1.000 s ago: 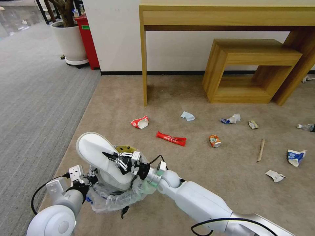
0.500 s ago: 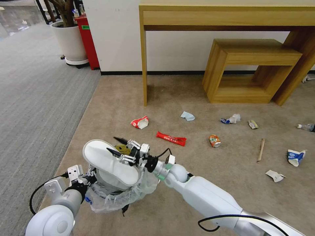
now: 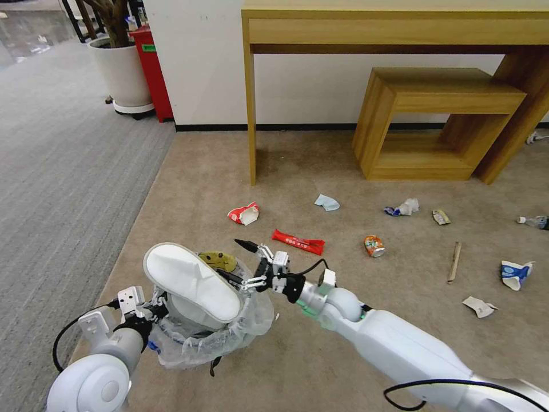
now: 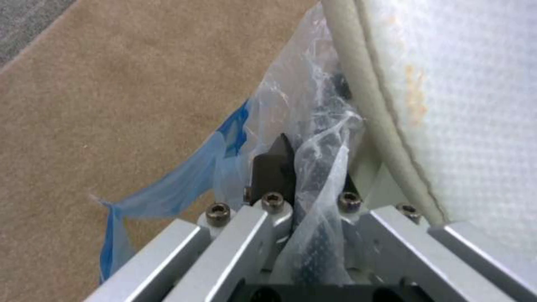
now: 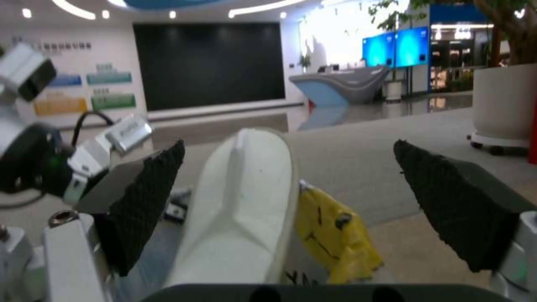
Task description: Pick up the trash bin and place the garbage on the floor into it.
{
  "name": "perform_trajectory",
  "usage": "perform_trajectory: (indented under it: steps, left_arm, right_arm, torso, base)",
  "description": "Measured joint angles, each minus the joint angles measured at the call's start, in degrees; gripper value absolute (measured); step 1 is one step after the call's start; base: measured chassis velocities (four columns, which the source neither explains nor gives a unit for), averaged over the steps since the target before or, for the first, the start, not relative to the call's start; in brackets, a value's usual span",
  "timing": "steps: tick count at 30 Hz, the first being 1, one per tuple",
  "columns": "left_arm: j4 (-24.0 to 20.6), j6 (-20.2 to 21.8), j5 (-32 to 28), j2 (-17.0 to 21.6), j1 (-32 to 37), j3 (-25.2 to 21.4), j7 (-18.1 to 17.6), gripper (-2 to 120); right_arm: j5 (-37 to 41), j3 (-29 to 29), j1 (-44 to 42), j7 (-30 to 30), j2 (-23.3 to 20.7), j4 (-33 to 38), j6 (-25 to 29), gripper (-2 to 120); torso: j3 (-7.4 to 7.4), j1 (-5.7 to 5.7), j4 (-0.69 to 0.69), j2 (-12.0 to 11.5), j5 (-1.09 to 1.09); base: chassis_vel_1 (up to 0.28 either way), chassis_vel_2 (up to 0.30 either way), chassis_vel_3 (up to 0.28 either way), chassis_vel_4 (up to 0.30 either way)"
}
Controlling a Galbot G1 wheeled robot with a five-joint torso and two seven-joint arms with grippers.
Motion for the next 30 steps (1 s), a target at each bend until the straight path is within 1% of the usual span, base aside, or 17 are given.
perform_trajectory:
  steps: [3,5,7,9,11,13,15,18,19,22,23,25,26,29,30]
  left_arm:
    - [0.1,0.0,0.0,-0.1,-0.1,0.1,0.0,1]
    - [0.2,0.0,0.0,-0.2,-0.2,0.2,0.0,1]
    - [0.2,0.0,0.0,-0.2,-0.3,0.2,0.0,1]
    - [0.4,0.0,0.0,-0.5,-0.6,0.3,0.0,1]
    - [0.4,0.0,0.0,-0.5,-0.6,0.4,0.0,1]
    - [0.5,0.0,0.1,-0.7,-0.8,0.6,0.0,1]
    - [0.5,0.0,0.1,-0.8,-0.8,0.6,0.0,1]
    - [0.4,0.0,0.2,-1.2,-0.8,0.8,0.0,1]
    - [0.4,0.0,0.2,-1.2,-0.8,0.8,0.0,1]
    - [0.4,0.0,0.3,-1.4,-1.0,0.9,0.0,1]
    - [0.4,0.0,0.3,-1.4,-1.0,0.9,0.0,1]
    - [0.4,0.0,0.2,-1.4,-1.0,0.7,0.0,1]
    - [0.4,0.0,0.2,-1.4,-1.0,0.7,0.0,1]
    - [0.4,-0.1,0.1,-1.3,-1.1,0.5,0.1,1]
    - [0.4,-0.1,0.1,-1.3,-1.1,0.4,0.1,1]
  right_arm:
    - [-1.1,-0.1,0.7,0.5,-0.8,1.0,-1.3,96]
    - [-1.7,-0.9,1.9,1.2,-1.9,3.2,-2.9,97]
    - [-1.7,-1.2,2.2,1.4,-2.1,3.7,-3.2,97]
    - [-0.9,-3.7,4.1,2.7,-3.1,6.2,-4.6,97]
    - [-0.8,-4.2,4.5,2.9,-3.2,6.6,-5.0,97]
    - [-1.0,-7.1,6.3,4.0,-3.4,7.4,-5.9,97]
    - [-1.4,-8.0,7.1,4.4,-3.4,7.3,-6.0,97]
    - [-3.2,-11.5,10.6,4.7,-3.0,5.2,-6.1,96]
    - [-3.2,-11.5,10.6,4.7,-3.0,5.2,-6.1,96]
    - [-1.3,-14.2,12.7,4.8,-2.6,4.9,-6.6,96]
    - [-1.3,-14.2,12.7,4.8,-2.6,4.9,-6.6,96]
    - [0.0,-16.5,13.6,4.8,-2.6,5.0,-6.6,97]
    - [0.0,-16.5,13.6,4.8,-2.6,5.0,-6.6,97]
    - [0.1,-17.9,13.9,4.9,-2.6,4.7,-6.5,96]
    - [-0.1,-18.5,14.0,4.9,-2.6,4.2,-6.5,92]
  torso:
    - [0.00,0.00,0.00,0.0,0.00]
    - [0.00,0.00,0.01,0.0,0.00]
    - [0.00,0.00,0.01,0.0,0.00]
    - [0.00,0.00,0.01,0.0,0.00]
    - [0.00,0.00,0.00,0.0,0.00]
    - [0.00,0.00,0.01,0.0,-0.01]
    - [0.00,0.00,0.01,0.0,-0.01]
    - [0.01,0.00,0.01,0.0,0.00]
    - [0.01,0.00,0.01,0.0,0.00]
    - [0.00,0.00,0.01,0.0,0.00]
    - [0.00,0.00,0.01,0.0,0.00]
    - [0.00,0.00,0.01,0.0,-0.02]
    - [0.00,0.00,0.01,0.0,-0.02]
    - [0.00,0.00,0.00,0.0,0.00]
    - [0.00,0.00,0.00,0.0,-0.02]
  base:
    - [0.000,0.000,0.000,0.000]
    - [0.000,0.000,0.000,0.000]
    - [0.000,0.000,0.000,0.000]
    - [0.000,0.000,0.000,0.000]
    - [0.000,0.000,0.000,0.000]
    - [0.000,0.000,0.000,0.000]
    - [0.000,0.000,0.000,0.000]
    - [0.000,0.000,0.000,0.000]
    - [0.000,0.000,0.000,0.000]
    - [0.000,0.000,0.000,0.000]
    - [0.000,0.000,0.000,0.000]
    - [0.000,0.000,0.000,0.000]
    - [0.000,0.000,0.000,0.000]
    - [0.000,0.000,0.000,0.000]
    - [0.000,0.000,0.000,0.000]
